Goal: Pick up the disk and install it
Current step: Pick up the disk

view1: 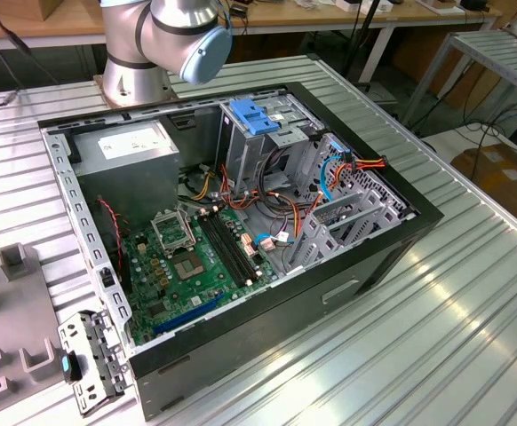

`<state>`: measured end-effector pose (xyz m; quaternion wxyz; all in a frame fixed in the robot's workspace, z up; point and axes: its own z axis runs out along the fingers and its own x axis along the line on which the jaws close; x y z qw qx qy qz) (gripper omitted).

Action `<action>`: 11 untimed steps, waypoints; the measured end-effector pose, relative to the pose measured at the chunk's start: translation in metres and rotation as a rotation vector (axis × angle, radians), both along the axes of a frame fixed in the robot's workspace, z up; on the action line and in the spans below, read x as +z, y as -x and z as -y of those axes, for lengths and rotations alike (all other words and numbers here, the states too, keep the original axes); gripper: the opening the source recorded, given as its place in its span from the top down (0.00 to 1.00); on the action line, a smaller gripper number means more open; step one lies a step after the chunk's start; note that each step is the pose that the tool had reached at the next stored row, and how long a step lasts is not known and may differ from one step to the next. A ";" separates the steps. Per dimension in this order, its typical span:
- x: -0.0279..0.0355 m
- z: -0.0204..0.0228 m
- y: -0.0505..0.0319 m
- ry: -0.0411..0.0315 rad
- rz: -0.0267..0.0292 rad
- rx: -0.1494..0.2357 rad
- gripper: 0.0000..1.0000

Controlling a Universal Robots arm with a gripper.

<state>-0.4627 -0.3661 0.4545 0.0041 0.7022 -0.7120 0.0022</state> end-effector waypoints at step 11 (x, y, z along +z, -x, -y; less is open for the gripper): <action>0.0155 0.0000 0.0000 0.0000 -0.0006 0.000 0.63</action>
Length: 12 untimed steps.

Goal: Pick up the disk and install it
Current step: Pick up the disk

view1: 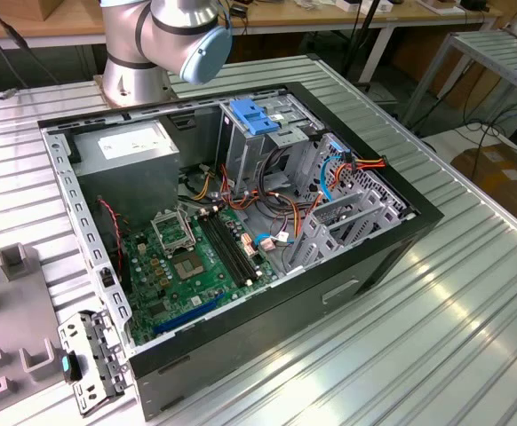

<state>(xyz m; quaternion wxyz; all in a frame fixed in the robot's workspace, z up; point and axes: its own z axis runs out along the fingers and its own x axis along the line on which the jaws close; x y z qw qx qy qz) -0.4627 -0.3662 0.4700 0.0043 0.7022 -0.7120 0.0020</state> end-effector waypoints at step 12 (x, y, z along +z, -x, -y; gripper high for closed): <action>0.0175 0.0000 0.0000 0.0000 -0.0014 0.000 0.63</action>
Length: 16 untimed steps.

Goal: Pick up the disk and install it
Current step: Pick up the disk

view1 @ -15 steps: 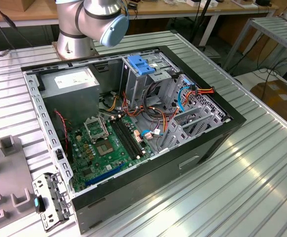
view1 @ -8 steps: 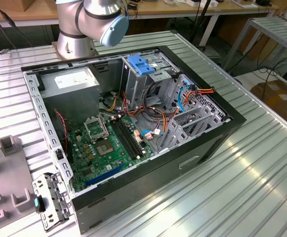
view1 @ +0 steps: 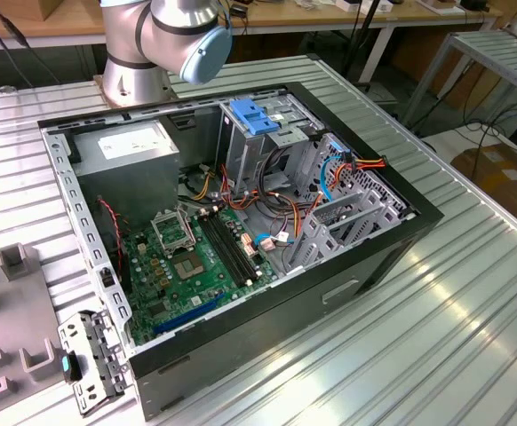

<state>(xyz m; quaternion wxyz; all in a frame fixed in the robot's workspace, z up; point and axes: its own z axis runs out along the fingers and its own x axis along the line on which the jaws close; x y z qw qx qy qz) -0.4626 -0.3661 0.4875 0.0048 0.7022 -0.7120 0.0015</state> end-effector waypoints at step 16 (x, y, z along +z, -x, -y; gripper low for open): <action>0.0323 0.0000 0.0000 0.0000 -0.0036 0.000 0.63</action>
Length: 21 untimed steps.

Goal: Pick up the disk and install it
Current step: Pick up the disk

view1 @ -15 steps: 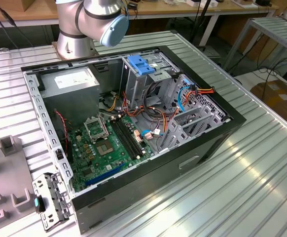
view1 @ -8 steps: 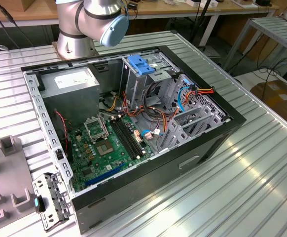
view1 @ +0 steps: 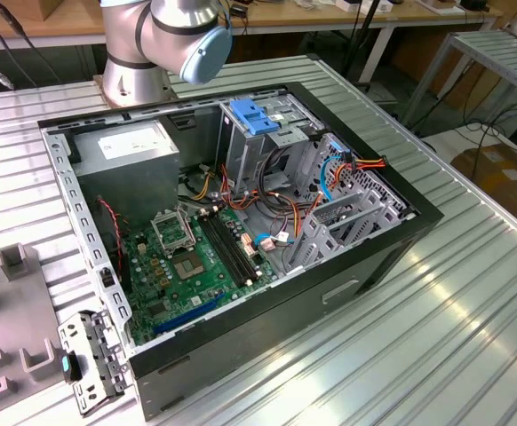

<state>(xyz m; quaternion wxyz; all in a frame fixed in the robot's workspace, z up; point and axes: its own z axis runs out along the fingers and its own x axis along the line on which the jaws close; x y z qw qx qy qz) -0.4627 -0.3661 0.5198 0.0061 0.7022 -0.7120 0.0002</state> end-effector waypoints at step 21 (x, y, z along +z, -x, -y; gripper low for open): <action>0.0064 0.0000 -0.0134 -0.0001 -0.0012 0.000 0.63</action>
